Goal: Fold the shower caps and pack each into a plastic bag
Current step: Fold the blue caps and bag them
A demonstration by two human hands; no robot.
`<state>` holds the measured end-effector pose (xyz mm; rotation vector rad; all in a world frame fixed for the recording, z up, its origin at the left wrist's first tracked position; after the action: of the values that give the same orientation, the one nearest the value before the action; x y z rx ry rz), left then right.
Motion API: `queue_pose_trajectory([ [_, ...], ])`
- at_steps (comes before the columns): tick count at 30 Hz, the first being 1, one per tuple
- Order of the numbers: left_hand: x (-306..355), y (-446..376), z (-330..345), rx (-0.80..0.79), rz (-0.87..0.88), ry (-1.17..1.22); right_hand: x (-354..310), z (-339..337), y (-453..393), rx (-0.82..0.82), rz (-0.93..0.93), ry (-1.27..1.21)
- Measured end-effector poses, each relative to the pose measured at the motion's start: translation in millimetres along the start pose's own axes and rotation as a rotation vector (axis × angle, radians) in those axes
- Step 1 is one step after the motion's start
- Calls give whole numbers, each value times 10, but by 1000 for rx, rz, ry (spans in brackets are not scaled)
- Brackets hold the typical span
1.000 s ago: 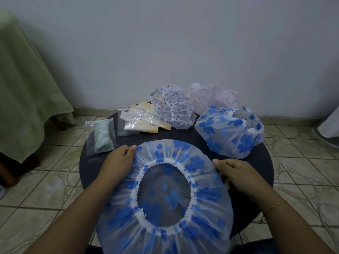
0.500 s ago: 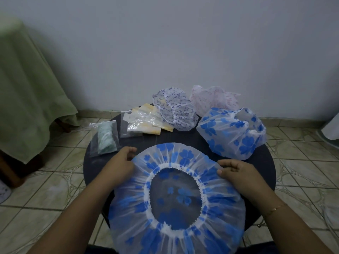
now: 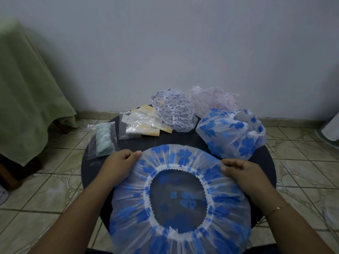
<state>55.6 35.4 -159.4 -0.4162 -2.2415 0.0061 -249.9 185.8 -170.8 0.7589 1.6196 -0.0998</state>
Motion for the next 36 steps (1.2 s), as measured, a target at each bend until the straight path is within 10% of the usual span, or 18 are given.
queue_pose_trajectory([
  [36,13,43,-50,-11,103,-87,11,-66,39,119,-144,386],
])
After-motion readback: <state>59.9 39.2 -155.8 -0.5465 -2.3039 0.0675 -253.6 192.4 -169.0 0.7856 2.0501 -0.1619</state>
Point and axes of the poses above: each hand's wrist, its own y-axis away from the middle knuckle, its own z-axis out of the palm, x = y × z, the point moved 8 cm from there along -y, towards the middle knuckle, and after that the axes turned 11 degrees about z, right-handed, at the moved point
